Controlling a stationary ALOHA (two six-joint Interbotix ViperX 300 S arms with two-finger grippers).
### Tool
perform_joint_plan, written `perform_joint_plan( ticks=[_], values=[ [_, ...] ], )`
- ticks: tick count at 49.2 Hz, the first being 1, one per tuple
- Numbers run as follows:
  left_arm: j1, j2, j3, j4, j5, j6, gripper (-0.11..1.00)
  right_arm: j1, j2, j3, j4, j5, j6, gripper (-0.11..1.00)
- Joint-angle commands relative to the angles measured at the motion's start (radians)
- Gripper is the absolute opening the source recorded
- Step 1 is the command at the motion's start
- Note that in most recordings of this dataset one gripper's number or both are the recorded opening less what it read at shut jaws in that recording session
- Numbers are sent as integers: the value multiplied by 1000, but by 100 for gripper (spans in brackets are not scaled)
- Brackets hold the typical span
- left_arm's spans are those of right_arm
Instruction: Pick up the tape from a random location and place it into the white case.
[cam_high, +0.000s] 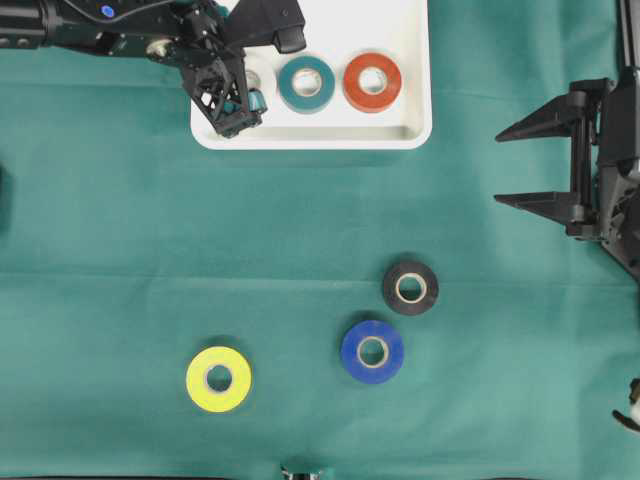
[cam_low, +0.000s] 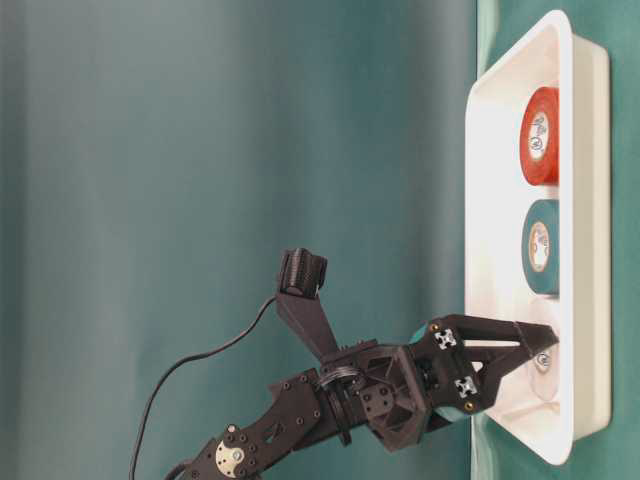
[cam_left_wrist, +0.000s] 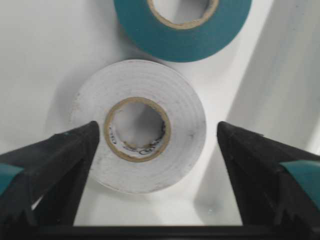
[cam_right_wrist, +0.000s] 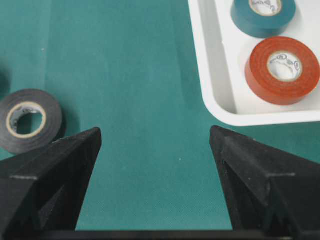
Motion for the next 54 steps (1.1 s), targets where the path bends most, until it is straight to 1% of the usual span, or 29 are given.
perform_joint_plan(
  ticks=[1, 9, 17, 29, 40, 47, 54],
  values=[
    [3, -21, -20, -2, -2, 2, 100, -2, 6, -17, -3, -3, 0, 84],
    [3, -61, -32, -2, 41, 3, 100, -3, 6, -18, -3, -3, 0, 84],
    [2, -121, -66, -2, 123, 8, 100, -3, 6, -18, -3, -3, 0, 84],
    [3, -199, -143, 0, 250, 14, 100, -3, 6, -20, -3, -3, 0, 84],
    [3, -252, -236, 0, 373, 46, 100, -3, 6, -21, -3, 2, 0, 84],
    [3, -281, -267, 3, 408, 58, 100, -3, 6, -20, -3, 3, 0, 84],
    [3, -290, -264, 3, 416, 66, 100, -3, 6, -20, -2, 3, 0, 84]
  ],
)
